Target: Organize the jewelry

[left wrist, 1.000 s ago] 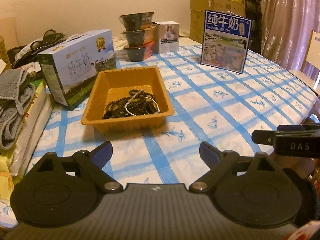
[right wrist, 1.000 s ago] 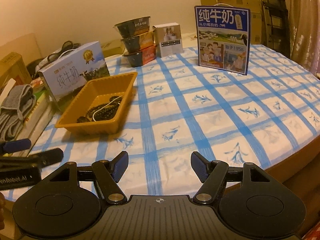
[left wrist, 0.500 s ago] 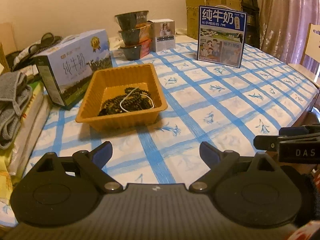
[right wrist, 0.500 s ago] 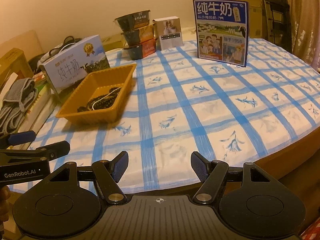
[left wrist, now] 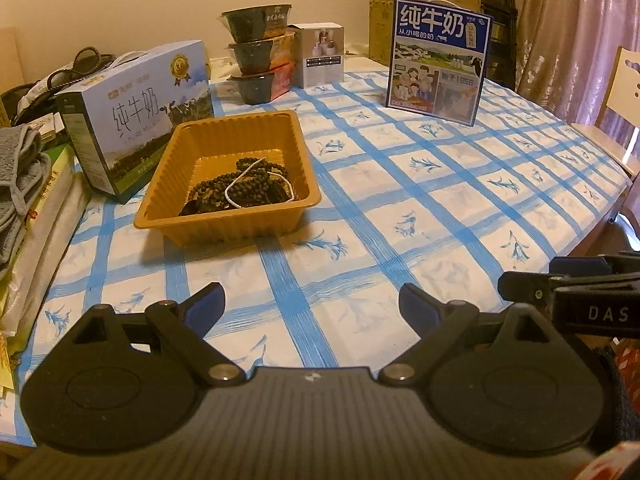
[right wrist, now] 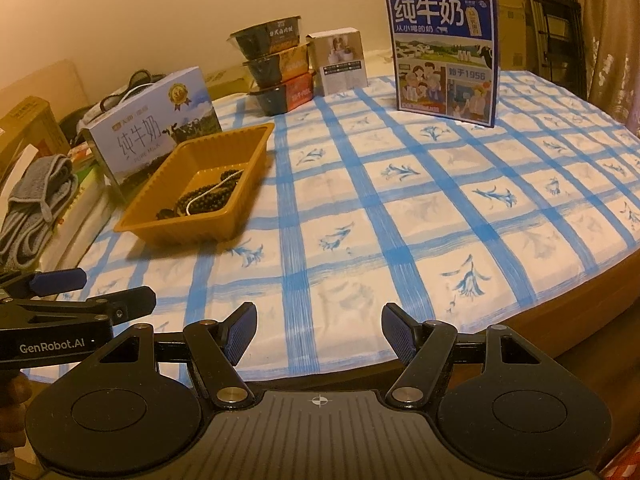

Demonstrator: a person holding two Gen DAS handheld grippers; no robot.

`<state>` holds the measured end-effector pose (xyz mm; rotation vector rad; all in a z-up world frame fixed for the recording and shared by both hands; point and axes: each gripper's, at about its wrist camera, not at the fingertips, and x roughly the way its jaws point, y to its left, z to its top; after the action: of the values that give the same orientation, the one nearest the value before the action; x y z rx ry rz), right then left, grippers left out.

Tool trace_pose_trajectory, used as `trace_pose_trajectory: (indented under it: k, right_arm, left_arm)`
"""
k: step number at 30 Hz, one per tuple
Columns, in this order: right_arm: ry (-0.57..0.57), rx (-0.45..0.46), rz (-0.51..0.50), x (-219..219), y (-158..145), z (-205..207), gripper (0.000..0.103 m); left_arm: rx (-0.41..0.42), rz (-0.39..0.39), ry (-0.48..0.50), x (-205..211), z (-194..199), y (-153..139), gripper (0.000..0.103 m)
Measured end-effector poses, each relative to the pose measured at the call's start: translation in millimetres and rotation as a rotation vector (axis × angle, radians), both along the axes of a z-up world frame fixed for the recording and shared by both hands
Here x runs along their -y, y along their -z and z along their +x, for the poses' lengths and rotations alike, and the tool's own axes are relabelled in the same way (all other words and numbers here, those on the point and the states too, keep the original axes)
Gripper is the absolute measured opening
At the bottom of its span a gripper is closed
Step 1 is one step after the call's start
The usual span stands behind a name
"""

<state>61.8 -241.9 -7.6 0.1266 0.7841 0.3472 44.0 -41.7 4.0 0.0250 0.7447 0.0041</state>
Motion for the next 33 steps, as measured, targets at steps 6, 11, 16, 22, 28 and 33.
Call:
trace_pose_trajectory:
  k: [6,11,16,22,28,33]
  right_arm:
    - [-0.002,0.001,-0.002,-1.0,0.5,-0.7,0.069]
    - [-0.003,-0.001,-0.003,-1.7,1.9,-0.4,0.069]
    - [-0.002,-0.002,-0.004,-1.9,2.8,-0.1,0.069]
    - [-0.002,-0.002,-0.004,-1.4,2.5,0.2,0.069]
    - [-0.002,-0.002,-0.004,-1.5,2.4,0.1,0.069]
    - [-0.002,-0.002,-0.005,-1.8,2.7,0.1,0.069]
  left_arm:
    - [-0.002,0.0,0.0,0.4,-0.3,0.1,0.093]
    - [-0.001,-0.002,0.001,0.7,-0.5,0.7,0.093]
    - [-0.002,-0.003,0.003,0.6,-0.3,1.2,0.093]
    - [-0.004,-0.005,0.003,0.3,-0.3,1.3,0.093]
    - [-0.004,-0.005,0.003,0.5,-0.3,1.1,0.093]
    - [-0.004,-0.005,0.003,0.6,-0.3,1.1,0.093]
